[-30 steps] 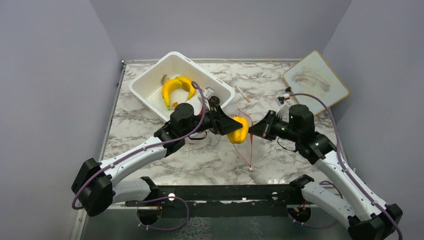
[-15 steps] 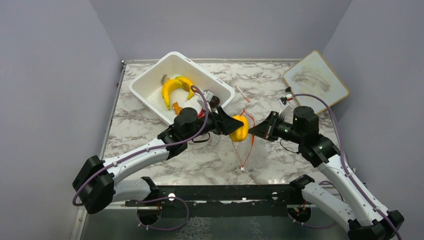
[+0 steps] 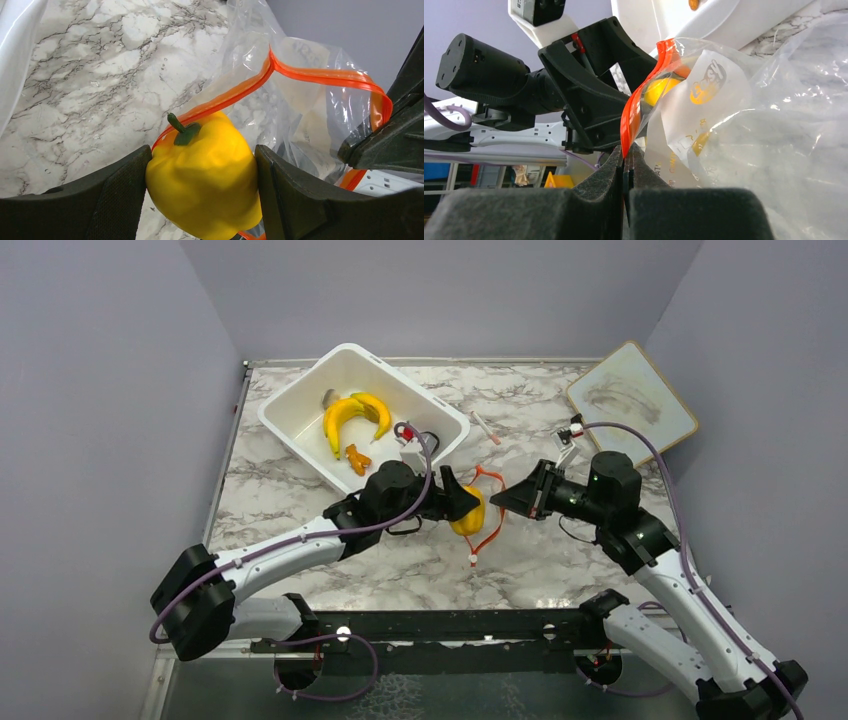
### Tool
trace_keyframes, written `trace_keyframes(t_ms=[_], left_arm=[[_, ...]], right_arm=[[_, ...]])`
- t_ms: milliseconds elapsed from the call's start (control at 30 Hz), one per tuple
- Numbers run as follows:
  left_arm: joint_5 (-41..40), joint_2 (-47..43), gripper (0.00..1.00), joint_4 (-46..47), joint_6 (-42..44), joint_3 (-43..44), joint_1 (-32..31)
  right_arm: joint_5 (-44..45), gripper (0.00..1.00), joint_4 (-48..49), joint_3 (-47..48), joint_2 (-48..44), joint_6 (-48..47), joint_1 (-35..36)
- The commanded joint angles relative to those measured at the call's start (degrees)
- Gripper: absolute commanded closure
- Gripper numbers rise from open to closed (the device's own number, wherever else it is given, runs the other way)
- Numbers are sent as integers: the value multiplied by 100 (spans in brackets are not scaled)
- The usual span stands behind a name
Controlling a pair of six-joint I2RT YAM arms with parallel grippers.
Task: Place the food in the zip-top bag and seal the zipper
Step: Place the fake vegetable in the zipper food storage bag.
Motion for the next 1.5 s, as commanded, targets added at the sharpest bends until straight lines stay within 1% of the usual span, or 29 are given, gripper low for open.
trace_keyframes(t_ms=[0,167,300,467,533,667,733,800,867,967,1100,1300,1400,1467], left_arm=[[-301,18,76,-266,80,312,-81],[186,-29,76,-78,-382,348,-85],[175,-190,76,133,-652,170,-131],[398,-126,76,293,-821,105,-127],[383,-114,76,250,-863,112,-131],[78,-95,75,-26,-940,171,-140],[131,-51,70,-182,-931,264,-132],[198,-61,61,-187,-968,261,-133],[185,-109,52,-188,-1081,213,-138],[206,-205,37,-228,-1027,197,-140],[419,-288,19,-287,-950,283,-140],[604,-342,8,-280,-869,292,-134],[618,-391,7,-285,-831,268,-138],[567,-447,9,-397,-750,298,-137]], right_arm=[[-298,99,511,-32,134,-226,26],[-257,99,786,-281,172,-32,24],[-436,99,1206,-568,86,395,23],[-441,99,1138,-544,1,464,26],[-421,99,1046,-503,-14,433,26],[-460,99,1063,-552,3,502,24],[-522,99,1177,-613,-8,562,24],[-521,99,1264,-673,-43,619,26],[-491,99,1284,-674,-45,619,26],[-393,99,1133,-574,-16,573,26],[-335,99,1008,-528,-27,605,26],[-265,99,1007,-519,-55,602,26],[-263,99,1021,-507,-15,622,26],[-274,99,1044,-520,0,648,26]])
